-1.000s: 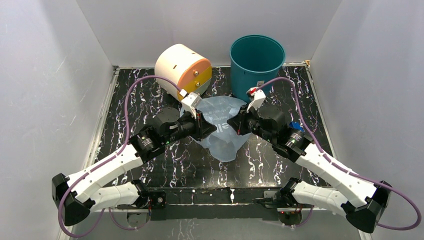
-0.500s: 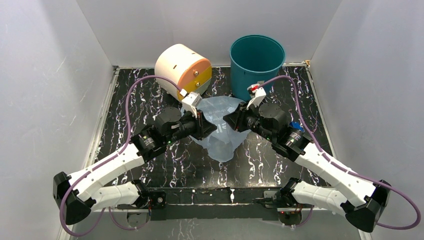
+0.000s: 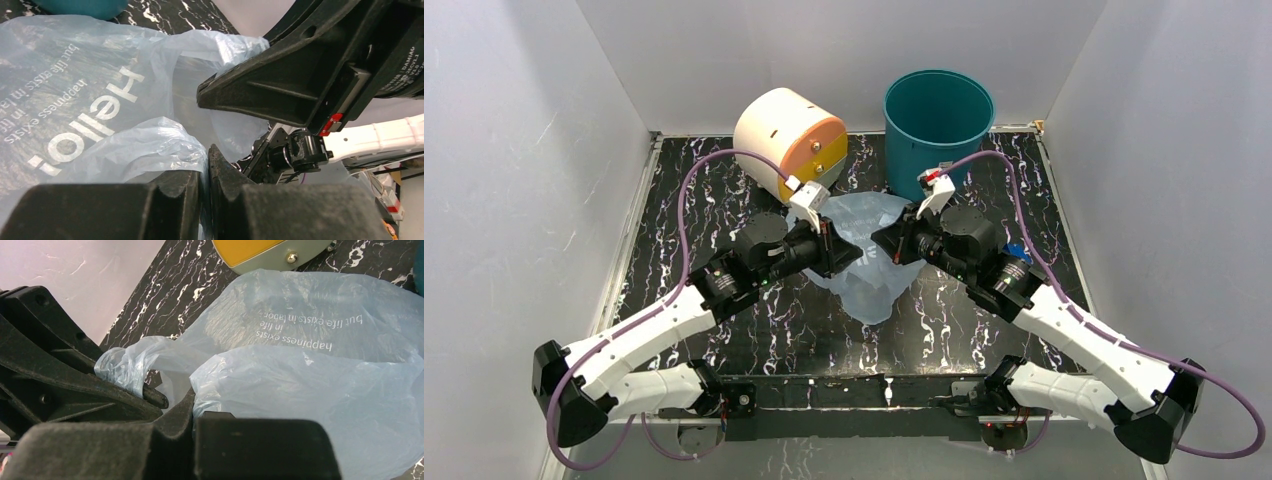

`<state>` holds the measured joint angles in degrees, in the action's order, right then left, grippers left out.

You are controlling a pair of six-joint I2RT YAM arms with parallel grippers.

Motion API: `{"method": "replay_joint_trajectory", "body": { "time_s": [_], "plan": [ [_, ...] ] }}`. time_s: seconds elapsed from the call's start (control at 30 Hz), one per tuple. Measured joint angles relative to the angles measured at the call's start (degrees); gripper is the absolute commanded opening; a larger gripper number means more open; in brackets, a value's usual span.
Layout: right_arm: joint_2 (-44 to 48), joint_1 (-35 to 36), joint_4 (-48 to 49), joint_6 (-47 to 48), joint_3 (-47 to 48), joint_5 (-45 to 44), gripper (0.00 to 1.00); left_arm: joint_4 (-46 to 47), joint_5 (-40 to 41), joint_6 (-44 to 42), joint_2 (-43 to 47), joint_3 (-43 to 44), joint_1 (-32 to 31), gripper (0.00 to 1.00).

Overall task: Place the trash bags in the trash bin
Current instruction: Unfold the trash bag at the center of the board.

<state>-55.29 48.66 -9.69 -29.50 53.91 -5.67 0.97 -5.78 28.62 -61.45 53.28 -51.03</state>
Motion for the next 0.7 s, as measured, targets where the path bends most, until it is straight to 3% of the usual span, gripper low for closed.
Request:
{"method": "replay_joint_trajectory", "body": {
  "time_s": [0.2,0.43,0.57,0.7],
  "plan": [
    [-3.2,-0.8,-1.3,-3.7,2.5,1.5,0.01,4.4,-5.3,5.3,-3.1,-0.4,2.4,0.07],
    [-3.5,-6.7,-0.7,-10.0,-0.2,7.9,0.09,16.8,-12.7,19.5,-2.6,-9.5,16.5,0.2],
    [-3.5,-8.6,2.7,-12.5,-1.9,14.2,0.11,22.0,-14.5,25.0,-2.5,-10.7,17.1,0.28],
    [-4.1,-8.8,9.0,-15.6,-4.0,20.5,0.23,26.1,-14.6,29.0,-1.9,-12.6,17.0,0.31]
  ]
}}
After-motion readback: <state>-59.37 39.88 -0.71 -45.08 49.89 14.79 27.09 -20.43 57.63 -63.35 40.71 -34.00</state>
